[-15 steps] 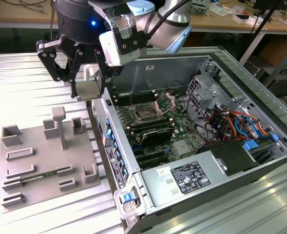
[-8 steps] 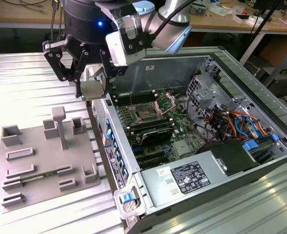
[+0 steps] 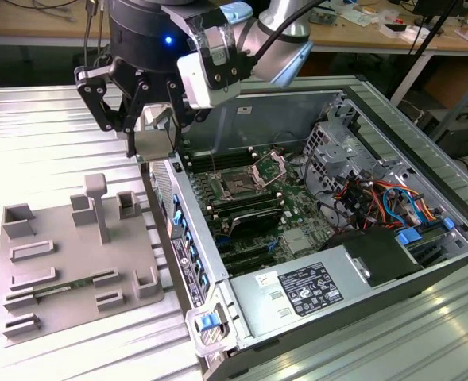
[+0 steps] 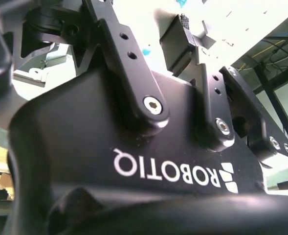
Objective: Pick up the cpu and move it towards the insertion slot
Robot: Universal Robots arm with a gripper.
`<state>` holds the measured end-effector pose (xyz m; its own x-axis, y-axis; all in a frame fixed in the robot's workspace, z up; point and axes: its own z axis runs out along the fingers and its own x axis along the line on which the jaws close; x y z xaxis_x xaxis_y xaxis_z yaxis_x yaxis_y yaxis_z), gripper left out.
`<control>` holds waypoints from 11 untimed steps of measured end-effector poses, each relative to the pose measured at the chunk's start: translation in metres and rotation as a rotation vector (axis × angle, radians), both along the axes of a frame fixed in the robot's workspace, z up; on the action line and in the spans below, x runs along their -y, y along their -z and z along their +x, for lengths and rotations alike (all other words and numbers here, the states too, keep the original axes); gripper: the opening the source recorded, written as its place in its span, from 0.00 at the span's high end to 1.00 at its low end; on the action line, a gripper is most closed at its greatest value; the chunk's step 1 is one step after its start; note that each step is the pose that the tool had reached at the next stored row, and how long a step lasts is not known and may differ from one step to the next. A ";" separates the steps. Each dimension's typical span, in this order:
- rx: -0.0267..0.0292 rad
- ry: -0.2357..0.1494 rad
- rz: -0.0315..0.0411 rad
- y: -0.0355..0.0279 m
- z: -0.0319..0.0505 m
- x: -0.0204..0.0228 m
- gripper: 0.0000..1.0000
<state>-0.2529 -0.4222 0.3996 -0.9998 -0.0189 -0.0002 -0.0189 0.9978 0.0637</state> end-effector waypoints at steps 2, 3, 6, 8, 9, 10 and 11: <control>-0.0001 0.000 0.0001 0.0006 0.0015 0.0001 0.45; -0.0002 0.000 -0.0001 0.0009 0.0021 0.0001 0.45; -0.0002 0.000 0.0000 0.0015 0.0031 0.0001 0.45; -0.0002 0.000 -0.0001 0.0019 0.0039 0.0001 0.45; -0.0002 0.000 -0.0001 0.0021 0.0043 0.0001 0.45; -0.0002 0.000 -0.0001 0.0022 0.0045 0.0001 0.45; -0.0003 0.000 -0.0001 0.0024 0.0052 0.0001 0.45</control>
